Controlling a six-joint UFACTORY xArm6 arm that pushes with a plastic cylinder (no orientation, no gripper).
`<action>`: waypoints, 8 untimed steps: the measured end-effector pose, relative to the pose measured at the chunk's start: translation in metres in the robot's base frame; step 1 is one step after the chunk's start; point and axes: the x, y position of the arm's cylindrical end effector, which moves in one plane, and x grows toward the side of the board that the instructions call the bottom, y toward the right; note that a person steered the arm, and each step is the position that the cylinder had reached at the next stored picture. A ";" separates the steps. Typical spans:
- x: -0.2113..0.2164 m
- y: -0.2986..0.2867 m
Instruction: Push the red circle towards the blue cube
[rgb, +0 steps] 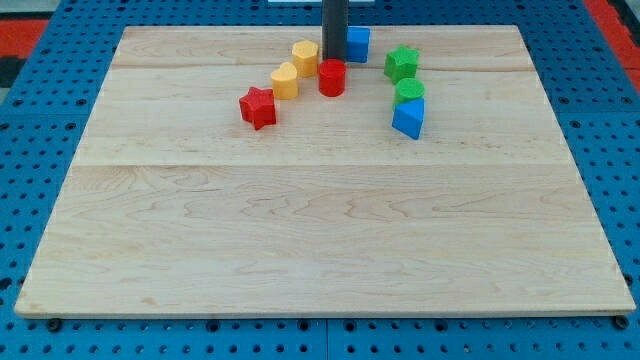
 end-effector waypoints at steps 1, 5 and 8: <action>0.005 0.000; 0.061 0.039; 0.142 0.018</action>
